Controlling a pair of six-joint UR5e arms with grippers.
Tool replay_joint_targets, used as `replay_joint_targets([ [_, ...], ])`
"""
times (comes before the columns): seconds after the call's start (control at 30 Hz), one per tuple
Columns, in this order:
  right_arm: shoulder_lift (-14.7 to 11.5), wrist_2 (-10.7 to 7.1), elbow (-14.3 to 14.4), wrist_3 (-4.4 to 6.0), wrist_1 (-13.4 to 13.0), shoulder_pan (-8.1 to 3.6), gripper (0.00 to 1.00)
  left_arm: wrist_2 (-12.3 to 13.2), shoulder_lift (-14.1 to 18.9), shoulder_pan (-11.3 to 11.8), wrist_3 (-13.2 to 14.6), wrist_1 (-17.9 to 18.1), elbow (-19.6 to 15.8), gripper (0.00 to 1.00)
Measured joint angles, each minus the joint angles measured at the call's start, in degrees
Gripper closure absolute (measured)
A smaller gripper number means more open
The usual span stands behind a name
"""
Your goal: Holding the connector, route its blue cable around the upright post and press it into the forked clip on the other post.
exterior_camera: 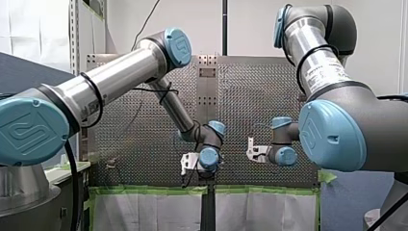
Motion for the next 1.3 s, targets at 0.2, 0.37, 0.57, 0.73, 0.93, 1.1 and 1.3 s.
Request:
replay_joint_targets([
  [0.2, 0.0, 0.0, 0.0, -0.14, 0.07, 0.11, 1.0, -1.13, 0.57, -1.58, -0.38, 0.1, -0.37, 1.0],
  [0.37, 0.0, 0.25, 0.06, -0.23, 0.16, 0.11, 1.0, -1.63, 1.15, -2.41, -0.87, 0.54, -0.8, 1.0],
  [0.57, 0.06, 0.99, 0.62, -0.2, -0.03, -0.24, 1.0, -2.4, 1.3, -2.85, -1.22, 0.9, -1.28, 1.0],
  [0.73, 0.08, 1.38, 0.84, -0.08, -0.14, -0.35, 1.0, -2.22, 1.33, -2.45, -1.41, 1.49, -1.31, 1.0],
  [0.93, 0.14, 1.73, 0.86, 0.0, -0.27, -0.47, 1.0, -0.75, 1.32, -1.62, -1.32, 3.37, -0.9, 1.0],
  [1.1, 0.22, 1.67, 0.87, 0.12, -0.58, -0.54, 1.0, 0.29, 1.28, -1.03, -0.92, 4.79, -0.07, 1.0],
  [1.3, 1.3, 1.28, 0.82, 0.47, -1.66, -0.71, 1.0, 2.21, 1.26, -0.15, -0.74, 5.02, 0.54, 1.0],
])
